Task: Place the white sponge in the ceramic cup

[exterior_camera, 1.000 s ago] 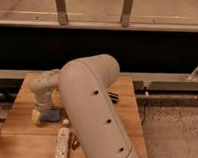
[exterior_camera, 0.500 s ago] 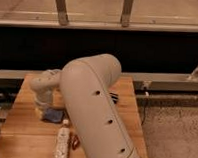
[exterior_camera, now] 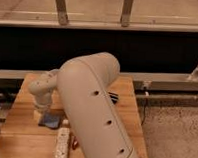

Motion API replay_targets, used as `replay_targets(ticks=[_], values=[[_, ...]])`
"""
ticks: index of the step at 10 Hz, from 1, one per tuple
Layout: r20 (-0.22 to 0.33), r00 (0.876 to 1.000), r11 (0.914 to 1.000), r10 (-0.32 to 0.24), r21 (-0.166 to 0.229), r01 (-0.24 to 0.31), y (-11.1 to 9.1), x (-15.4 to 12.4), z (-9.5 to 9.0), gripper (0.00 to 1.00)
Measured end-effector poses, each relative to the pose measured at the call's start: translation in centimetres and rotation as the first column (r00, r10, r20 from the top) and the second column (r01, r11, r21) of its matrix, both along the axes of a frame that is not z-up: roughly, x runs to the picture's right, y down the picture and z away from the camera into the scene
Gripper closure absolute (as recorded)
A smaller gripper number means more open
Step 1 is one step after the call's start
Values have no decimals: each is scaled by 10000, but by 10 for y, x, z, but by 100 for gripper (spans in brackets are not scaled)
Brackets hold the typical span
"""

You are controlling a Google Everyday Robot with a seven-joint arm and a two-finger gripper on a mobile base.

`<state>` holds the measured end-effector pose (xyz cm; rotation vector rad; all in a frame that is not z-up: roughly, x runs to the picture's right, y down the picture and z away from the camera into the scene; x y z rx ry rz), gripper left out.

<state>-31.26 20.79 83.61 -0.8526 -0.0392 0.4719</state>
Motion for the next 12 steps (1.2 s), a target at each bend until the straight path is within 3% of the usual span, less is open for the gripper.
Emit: replay_targets(ticks=[1,3,6,8,10,12], values=[[7,10000,10000,-7,19,7,-1,0,0,100],[-10,10000,9989,53,461,-53,-15,2,-5,100],[27,9994,9881,338,1497,-339,-73,11,-32,100],[325,9963,9707,789,2250,-843,-125,21,-53,100],[848,9889,9466,1223,2896,-1419,-170,34,-59,100],[1699,9677,9073,1863,3482,-2358,-211,51,-60,100]])
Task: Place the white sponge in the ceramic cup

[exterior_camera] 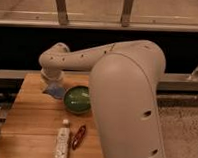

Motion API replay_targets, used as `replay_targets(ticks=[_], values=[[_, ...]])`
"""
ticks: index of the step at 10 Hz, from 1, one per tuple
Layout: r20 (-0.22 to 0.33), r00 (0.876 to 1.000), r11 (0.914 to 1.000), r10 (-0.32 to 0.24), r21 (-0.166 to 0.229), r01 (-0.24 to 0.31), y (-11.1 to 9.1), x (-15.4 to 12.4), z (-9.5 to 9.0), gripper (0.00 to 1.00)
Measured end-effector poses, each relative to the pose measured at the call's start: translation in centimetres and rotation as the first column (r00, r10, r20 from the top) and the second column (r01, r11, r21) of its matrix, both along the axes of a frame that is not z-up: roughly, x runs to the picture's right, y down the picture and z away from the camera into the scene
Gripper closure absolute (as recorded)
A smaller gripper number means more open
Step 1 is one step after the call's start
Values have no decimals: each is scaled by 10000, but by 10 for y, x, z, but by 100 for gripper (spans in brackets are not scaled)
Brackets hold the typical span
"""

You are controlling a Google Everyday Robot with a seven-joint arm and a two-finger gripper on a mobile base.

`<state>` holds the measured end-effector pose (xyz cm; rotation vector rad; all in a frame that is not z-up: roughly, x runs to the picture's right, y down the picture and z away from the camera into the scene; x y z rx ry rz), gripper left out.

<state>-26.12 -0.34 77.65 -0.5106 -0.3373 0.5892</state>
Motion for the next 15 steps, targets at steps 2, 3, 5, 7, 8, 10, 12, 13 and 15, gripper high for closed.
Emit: replay_targets(ticks=[2,3,5,7,8,10,12,13,15], values=[[607,9965,9965,574,579,-609,-25,12,-8,100],[790,9942,9940,731,752,-790,-34,15,-15,100],[844,9940,9944,693,734,-755,-32,11,-17,100],[820,9942,9944,702,732,-762,-32,13,-16,100],[820,9941,9944,706,732,-767,-32,13,-16,100],[843,9938,9945,723,702,-783,-30,12,-16,100],[1058,9876,9902,1157,664,-1232,-33,22,-6,100],[1175,9835,9868,1378,691,-1466,-39,30,0,100],[1305,9801,9842,1496,749,-1602,-48,30,5,100]])
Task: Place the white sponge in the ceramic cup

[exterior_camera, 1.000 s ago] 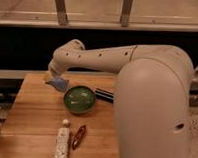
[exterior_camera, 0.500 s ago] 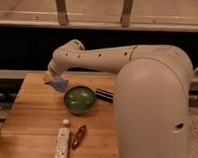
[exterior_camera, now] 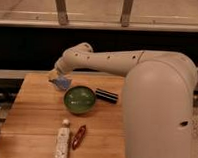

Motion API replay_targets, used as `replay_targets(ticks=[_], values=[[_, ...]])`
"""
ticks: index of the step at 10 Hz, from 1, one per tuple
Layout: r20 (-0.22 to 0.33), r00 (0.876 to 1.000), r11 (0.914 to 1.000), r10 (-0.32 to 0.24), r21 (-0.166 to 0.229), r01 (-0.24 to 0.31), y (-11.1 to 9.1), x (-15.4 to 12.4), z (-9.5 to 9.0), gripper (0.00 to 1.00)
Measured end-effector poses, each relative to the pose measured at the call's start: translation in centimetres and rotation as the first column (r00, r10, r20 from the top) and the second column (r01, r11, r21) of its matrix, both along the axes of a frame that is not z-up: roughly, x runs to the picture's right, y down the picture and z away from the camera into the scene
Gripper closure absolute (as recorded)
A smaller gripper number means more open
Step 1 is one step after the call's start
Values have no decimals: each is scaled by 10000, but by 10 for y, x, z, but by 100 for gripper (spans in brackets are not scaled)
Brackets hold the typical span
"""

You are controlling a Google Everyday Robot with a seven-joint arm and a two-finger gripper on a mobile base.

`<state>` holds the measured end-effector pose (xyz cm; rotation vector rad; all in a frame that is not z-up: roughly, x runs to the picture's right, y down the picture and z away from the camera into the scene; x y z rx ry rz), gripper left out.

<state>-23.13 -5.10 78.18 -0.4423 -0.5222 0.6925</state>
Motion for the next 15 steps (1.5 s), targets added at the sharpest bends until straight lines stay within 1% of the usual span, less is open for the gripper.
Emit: replay_targets(ticks=[1,3,6,8,10,12,13,14,15], values=[[-23,10000,10000,-4,29,4,-5,1,3,100],[-53,9998,9998,-201,58,201,-11,-6,7,100],[-160,9970,9970,-763,76,765,-29,-31,20,100],[-193,9914,9916,-1296,9,1297,-36,-53,28,100],[-231,9863,9866,-1633,-41,1633,-42,-64,38,100],[-374,9814,9821,-1885,-33,1885,-44,-65,46,100],[-496,9778,9789,-2036,48,2041,-44,-65,47,100],[-704,9697,9712,-2340,288,2364,-44,-69,47,100],[-775,9677,9687,-2399,469,2439,-44,-68,48,100]])
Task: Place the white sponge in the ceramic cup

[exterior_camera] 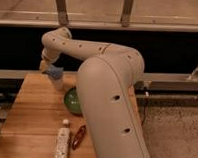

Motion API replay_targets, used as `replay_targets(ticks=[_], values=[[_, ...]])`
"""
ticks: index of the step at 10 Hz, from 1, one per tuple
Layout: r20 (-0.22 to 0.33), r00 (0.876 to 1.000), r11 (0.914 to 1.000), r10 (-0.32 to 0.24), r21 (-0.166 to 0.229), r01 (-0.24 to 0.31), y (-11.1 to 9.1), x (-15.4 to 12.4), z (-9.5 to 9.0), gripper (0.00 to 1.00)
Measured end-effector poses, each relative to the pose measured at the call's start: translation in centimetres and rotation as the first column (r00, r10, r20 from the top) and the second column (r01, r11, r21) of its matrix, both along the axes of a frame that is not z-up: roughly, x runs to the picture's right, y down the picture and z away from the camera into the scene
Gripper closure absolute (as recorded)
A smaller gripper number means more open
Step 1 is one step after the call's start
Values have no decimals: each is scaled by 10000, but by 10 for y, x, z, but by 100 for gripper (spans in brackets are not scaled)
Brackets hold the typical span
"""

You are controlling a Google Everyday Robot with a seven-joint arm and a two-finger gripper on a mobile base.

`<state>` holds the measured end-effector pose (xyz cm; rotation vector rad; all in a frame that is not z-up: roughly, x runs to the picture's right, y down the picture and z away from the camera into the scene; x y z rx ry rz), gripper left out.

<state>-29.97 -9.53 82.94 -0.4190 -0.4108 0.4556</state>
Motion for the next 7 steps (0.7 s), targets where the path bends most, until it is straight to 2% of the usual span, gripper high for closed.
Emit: replay_targets(ticks=[2,4,7], values=[[112,9999,9991,94,419,-98,-4,4,2,100],[368,9989,9975,295,636,-318,-4,2,2,100],[716,9949,9911,714,1073,-789,-12,6,1,100]])
